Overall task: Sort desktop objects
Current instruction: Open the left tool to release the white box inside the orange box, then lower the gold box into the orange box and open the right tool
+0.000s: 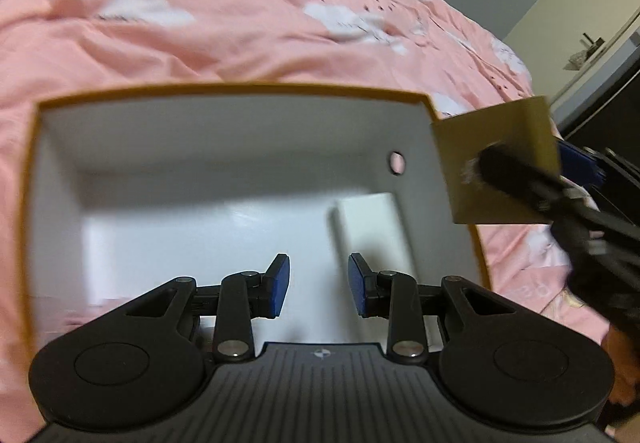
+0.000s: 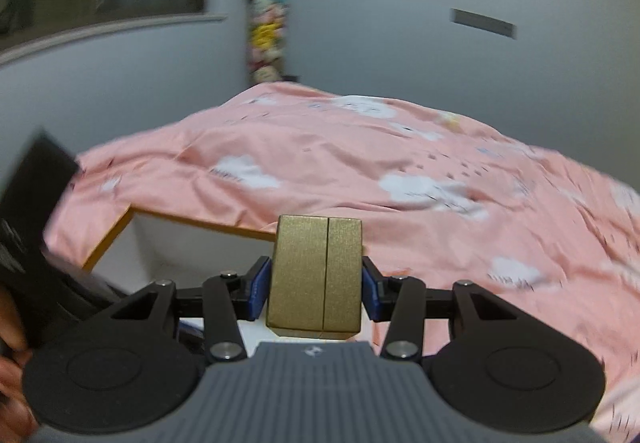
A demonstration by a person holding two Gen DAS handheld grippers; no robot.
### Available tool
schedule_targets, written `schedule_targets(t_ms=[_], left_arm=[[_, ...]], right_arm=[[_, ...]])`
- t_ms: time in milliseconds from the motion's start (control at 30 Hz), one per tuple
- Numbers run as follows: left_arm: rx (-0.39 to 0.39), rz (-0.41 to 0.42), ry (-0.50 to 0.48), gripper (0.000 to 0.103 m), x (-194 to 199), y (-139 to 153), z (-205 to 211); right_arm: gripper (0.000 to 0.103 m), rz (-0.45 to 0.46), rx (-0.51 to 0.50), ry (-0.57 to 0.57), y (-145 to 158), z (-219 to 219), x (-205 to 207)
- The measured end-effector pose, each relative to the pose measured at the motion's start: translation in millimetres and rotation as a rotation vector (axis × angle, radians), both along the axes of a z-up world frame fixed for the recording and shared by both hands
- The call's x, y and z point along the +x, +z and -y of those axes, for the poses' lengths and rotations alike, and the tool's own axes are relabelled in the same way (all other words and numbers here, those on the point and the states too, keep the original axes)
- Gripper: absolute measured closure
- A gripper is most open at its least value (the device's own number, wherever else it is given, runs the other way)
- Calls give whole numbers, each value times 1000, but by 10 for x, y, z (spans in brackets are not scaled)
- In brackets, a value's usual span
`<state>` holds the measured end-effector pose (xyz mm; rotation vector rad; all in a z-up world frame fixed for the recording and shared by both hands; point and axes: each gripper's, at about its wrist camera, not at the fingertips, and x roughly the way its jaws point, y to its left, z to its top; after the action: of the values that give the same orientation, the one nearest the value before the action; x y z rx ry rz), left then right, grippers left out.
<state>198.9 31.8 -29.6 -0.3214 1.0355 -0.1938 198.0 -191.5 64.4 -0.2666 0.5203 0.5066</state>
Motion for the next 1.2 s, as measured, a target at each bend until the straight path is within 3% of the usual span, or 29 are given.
schedule_targets(t_ms=[200, 533, 900, 1200], left_arm=[[6, 37, 35, 67, -220, 129, -344], [-32, 78, 19, 67, -258, 131, -450], [-47, 85, 54, 67, -311, 138, -540], [-46, 85, 55, 67, -317, 136, -536]], right_arm=[[55, 100, -337, 151, -234, -480, -4], [55, 254, -845, 393, -816, -821, 136], [55, 288, -1098, 591, -1221, -925, 247], [54, 285, -1177, 557, -1264, -887, 377]])
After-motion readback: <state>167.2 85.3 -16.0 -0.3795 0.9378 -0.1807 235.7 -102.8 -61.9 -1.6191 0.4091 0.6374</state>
